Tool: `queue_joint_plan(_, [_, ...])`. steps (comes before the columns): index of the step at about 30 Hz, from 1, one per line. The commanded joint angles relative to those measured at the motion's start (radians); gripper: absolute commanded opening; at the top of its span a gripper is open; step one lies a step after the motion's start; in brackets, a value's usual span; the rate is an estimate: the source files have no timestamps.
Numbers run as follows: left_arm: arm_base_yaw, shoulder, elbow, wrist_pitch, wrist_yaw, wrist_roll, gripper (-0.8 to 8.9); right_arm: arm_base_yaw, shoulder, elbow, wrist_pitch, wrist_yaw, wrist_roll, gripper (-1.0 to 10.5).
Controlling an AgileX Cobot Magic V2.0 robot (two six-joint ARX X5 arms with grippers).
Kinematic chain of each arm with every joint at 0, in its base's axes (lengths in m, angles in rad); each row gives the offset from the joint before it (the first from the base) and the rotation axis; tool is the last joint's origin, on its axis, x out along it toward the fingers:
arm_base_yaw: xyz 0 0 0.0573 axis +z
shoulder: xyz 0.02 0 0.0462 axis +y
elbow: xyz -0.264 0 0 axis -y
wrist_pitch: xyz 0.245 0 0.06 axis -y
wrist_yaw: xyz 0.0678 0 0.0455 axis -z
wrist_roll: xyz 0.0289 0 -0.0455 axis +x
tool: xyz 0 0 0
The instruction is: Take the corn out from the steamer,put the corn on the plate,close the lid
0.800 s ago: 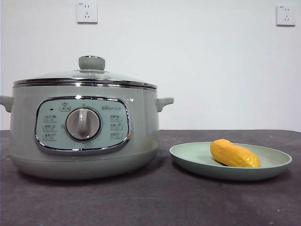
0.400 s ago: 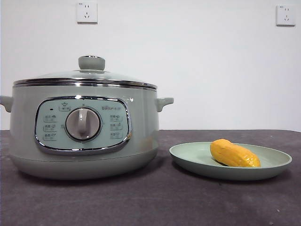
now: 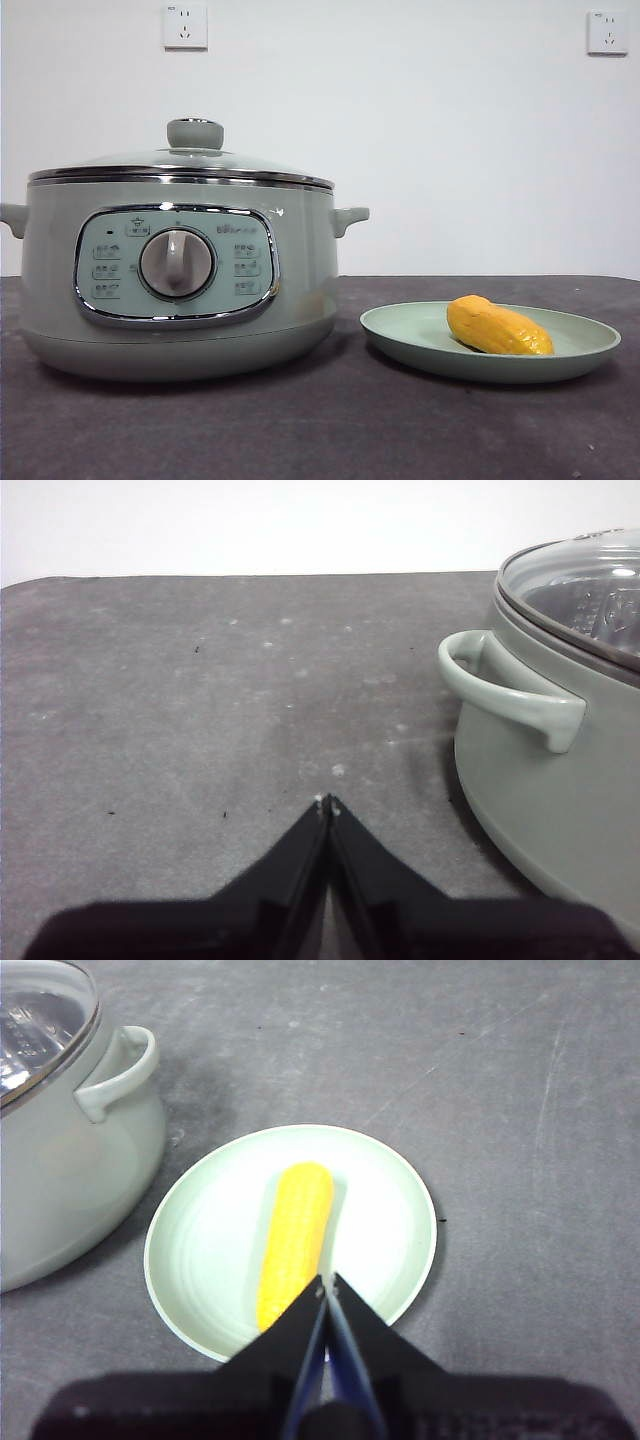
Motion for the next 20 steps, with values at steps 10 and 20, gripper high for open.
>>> queue_joint_plan(10, [0.004,-0.003,-0.012,-0.003,-0.003,-0.005,-0.04,0.0,-0.001,-0.005,0.003,0.199,-0.066,0.0])
queue_joint_plan(20, [0.004,-0.003,-0.012,-0.003,-0.003,-0.005,-0.04,-0.039,-0.108,-0.008,-0.075,0.212,-0.055,0.0])
